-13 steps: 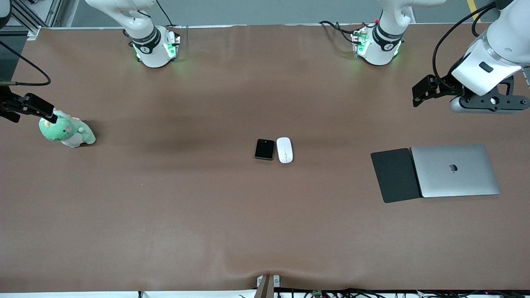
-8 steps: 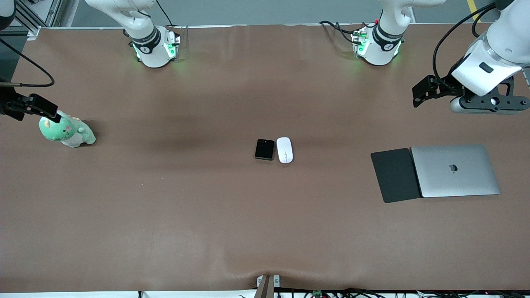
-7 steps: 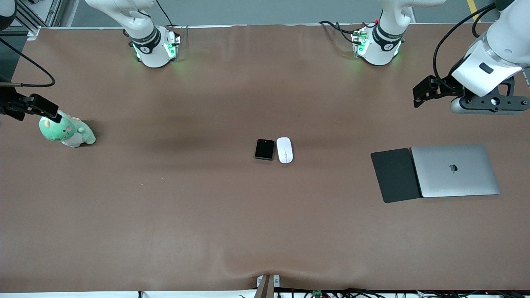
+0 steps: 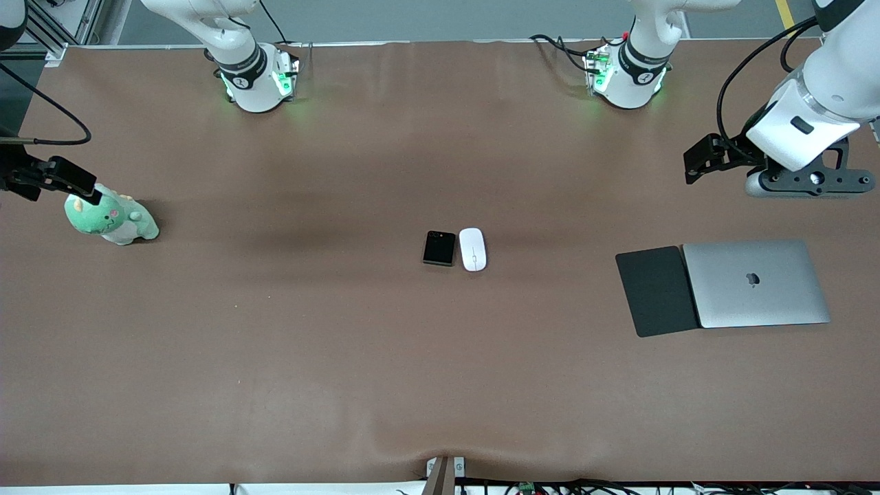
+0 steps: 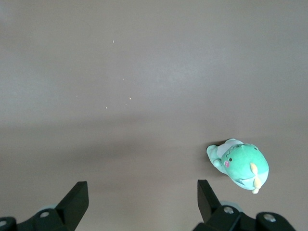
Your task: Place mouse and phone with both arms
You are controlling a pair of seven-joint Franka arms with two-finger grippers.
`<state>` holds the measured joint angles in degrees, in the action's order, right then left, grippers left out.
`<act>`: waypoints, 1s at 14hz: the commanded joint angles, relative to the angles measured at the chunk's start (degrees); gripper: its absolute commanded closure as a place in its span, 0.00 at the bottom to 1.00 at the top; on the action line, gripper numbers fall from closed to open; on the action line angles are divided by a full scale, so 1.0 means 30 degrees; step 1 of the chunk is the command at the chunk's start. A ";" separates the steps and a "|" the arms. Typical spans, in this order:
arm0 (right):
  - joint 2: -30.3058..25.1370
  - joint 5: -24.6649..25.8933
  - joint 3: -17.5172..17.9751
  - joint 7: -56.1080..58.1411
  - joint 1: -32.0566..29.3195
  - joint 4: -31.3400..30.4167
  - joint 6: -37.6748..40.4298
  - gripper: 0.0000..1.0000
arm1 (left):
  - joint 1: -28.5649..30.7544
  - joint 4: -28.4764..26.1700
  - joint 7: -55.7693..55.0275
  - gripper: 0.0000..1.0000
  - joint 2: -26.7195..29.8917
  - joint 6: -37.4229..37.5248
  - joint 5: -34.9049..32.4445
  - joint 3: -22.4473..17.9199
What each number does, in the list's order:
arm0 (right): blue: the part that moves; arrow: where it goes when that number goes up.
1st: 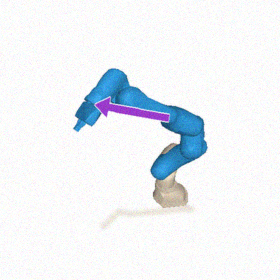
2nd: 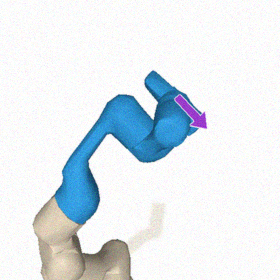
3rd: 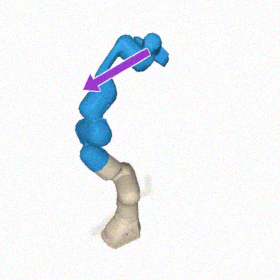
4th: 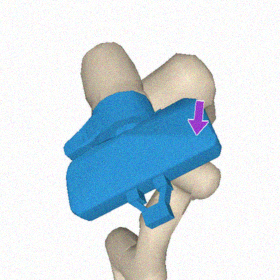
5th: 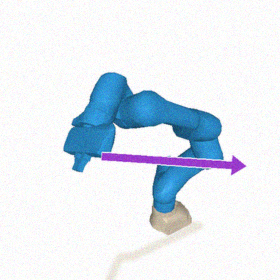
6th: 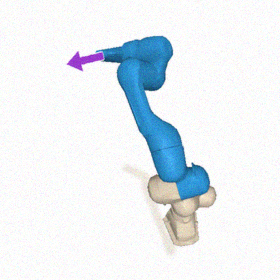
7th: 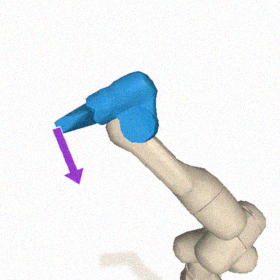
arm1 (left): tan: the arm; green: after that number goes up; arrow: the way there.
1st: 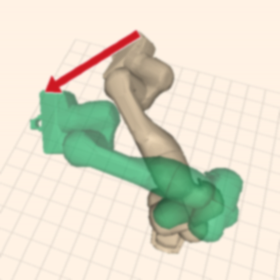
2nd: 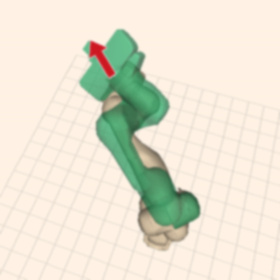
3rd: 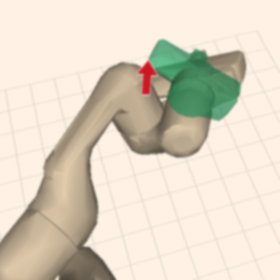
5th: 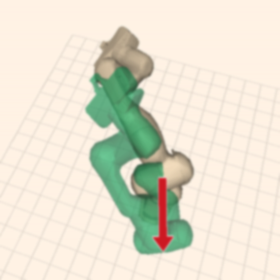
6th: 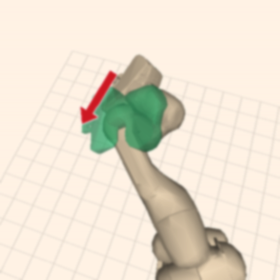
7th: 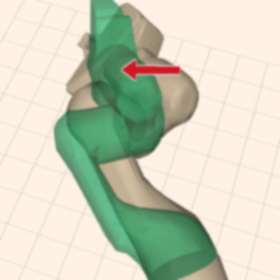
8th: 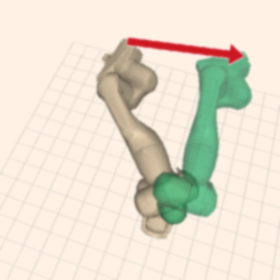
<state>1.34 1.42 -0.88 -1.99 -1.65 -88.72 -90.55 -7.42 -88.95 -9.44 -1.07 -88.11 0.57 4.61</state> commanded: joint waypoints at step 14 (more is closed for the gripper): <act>0.0108 0.0464 0.0058 -0.0217 -0.0008 0.0099 -0.0109 0.00 | -0.0659 -0.2929 -0.4404 0.00 -0.2361 -0.6132 -0.0426 0.3530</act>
<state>1.45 1.52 -0.91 -1.98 -1.66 -88.72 -90.88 -8.34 -98.02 -18.81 -5.58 -103.99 0.57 14.11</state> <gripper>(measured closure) 0.000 0.000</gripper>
